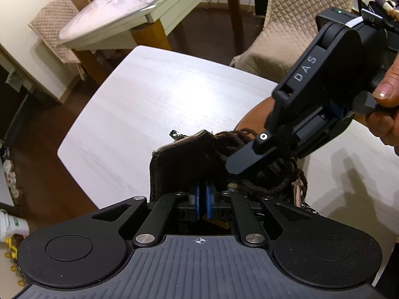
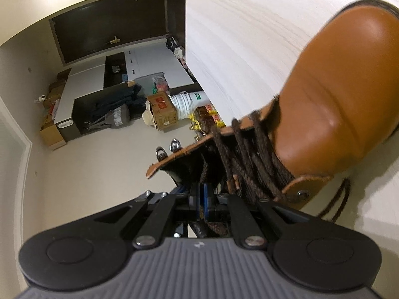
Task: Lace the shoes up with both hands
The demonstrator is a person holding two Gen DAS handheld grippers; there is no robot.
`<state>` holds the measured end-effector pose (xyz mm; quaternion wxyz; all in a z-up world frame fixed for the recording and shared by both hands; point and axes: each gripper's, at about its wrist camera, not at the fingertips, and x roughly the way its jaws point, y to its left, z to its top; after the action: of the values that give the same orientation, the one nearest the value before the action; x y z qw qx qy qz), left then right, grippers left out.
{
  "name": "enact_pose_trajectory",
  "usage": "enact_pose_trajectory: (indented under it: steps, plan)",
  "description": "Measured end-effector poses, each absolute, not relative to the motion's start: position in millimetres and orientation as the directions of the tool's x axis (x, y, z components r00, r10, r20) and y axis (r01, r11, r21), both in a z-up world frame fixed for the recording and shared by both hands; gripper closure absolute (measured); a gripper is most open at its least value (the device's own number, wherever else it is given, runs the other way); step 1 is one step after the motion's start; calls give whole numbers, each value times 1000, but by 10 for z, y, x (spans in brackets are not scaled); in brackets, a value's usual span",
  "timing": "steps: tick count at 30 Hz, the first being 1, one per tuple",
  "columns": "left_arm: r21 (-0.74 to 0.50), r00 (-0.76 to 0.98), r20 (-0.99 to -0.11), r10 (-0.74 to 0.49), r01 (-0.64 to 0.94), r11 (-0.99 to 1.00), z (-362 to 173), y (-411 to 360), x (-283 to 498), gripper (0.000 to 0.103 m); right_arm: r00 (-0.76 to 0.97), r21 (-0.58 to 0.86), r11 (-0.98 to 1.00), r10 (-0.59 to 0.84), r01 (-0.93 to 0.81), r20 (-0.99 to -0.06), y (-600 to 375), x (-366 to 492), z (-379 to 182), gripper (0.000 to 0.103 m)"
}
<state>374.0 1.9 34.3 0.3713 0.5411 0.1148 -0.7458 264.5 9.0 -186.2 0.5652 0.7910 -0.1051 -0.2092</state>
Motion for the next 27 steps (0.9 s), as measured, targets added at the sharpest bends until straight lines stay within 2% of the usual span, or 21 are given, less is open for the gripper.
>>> enact_pose_trajectory:
  steps: [10, 14, 20, 27]
  plan:
    - [194, -161, -892, -422, 707, -680, 391, 48, 3784, 95, 866, 954, -271, -438, 130, -242, -65, 2682, -1810, 98]
    - [186, -167, -888, -429, 722, -667, 389, 96, 3791, 96, 865, 956, -228, -422, 187, -270, -81, 2686, -1739, 89]
    - [165, -187, -874, -449, 754, -636, 417, 137, 3843, 95, 866, 936, -117, -358, 331, -350, -38, 2668, -1447, 89]
    - [160, -188, -854, -486, 793, -588, 468, 178, 3918, 94, 800, 850, 101, -412, 517, -437, -120, 2565, -966, 89]
